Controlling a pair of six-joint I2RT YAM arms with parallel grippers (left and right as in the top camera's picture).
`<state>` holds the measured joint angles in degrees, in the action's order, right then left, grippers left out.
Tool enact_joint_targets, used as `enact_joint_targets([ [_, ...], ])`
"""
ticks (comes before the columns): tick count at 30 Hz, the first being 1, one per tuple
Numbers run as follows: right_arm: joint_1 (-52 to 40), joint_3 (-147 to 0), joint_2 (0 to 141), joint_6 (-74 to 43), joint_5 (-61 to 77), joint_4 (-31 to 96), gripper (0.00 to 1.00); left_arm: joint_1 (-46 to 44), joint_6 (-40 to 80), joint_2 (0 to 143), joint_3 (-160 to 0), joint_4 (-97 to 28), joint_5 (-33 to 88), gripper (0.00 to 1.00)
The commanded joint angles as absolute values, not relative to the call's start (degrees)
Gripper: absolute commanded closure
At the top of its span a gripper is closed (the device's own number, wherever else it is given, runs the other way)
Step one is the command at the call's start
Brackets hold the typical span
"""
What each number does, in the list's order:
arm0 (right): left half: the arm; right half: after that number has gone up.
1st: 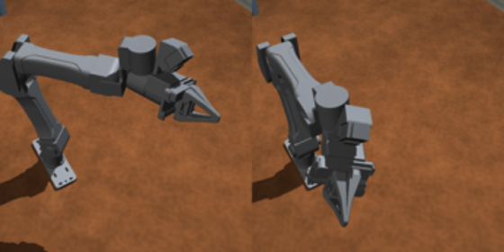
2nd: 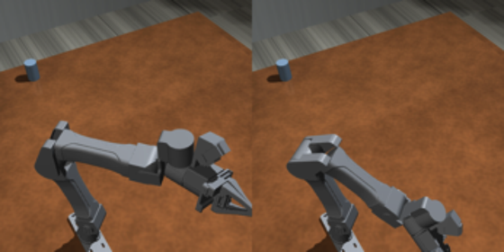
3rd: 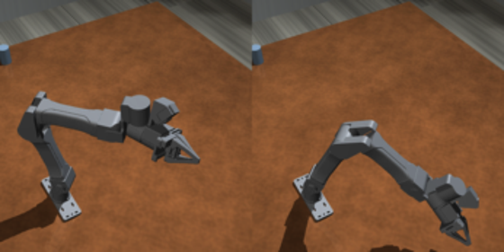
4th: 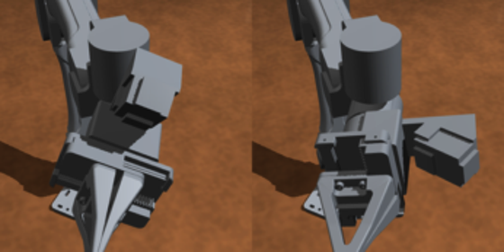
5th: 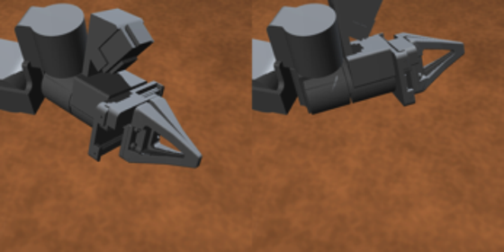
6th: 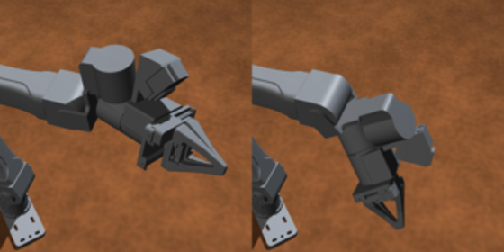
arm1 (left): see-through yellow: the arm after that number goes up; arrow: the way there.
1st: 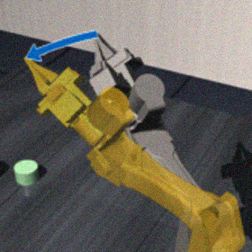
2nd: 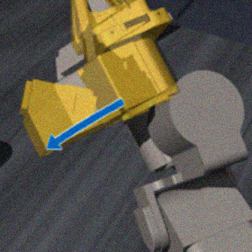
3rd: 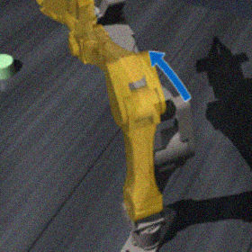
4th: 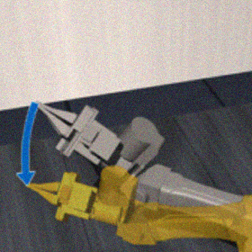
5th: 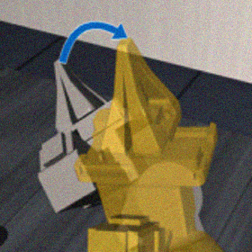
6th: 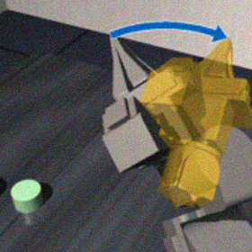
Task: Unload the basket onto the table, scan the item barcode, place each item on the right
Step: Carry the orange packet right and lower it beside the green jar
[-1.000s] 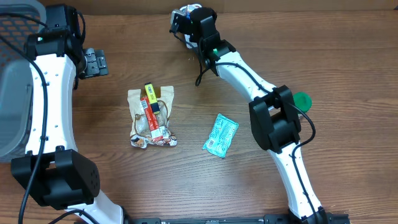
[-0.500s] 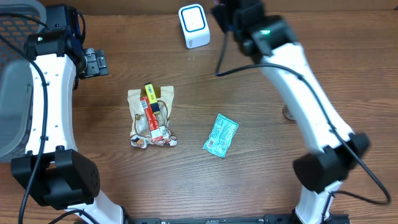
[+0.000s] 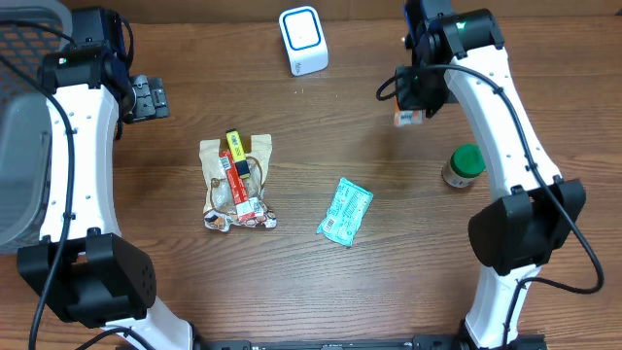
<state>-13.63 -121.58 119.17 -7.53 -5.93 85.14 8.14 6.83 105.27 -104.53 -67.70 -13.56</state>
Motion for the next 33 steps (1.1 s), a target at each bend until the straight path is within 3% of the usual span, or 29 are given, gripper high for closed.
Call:
enact_joint_targets([
  [1,-13.4,-117.8,119.5,-9.0,-3.3,84.2,0.96,8.2,5.8,105.1,-105.5,-67.5,-13.9,0.00],
  [20,-13.4,-94.7,119.5,-9.0,-6.4,65.2,0.95,8.2,5.8,105.1,-105.5,-67.5,-13.9,0.00],
  [22,-13.4,-93.9,119.5,-9.0,-6.4,64.5,0.88,8.2,5.8,105.1,-105.5,-67.5,-13.9,0.00],
  [26,-13.4,-93.8,119.5,-9.0,-6.4,64.5,0.65,8.2,5.8,105.1,-105.5,-67.5,-13.9,0.00],
  [33,-13.5,-93.8,119.5,-9.0,-3.9,63.4,0.62,8.2,5.8,105.1,-105.5,-67.5,-13.9,0.00],
])
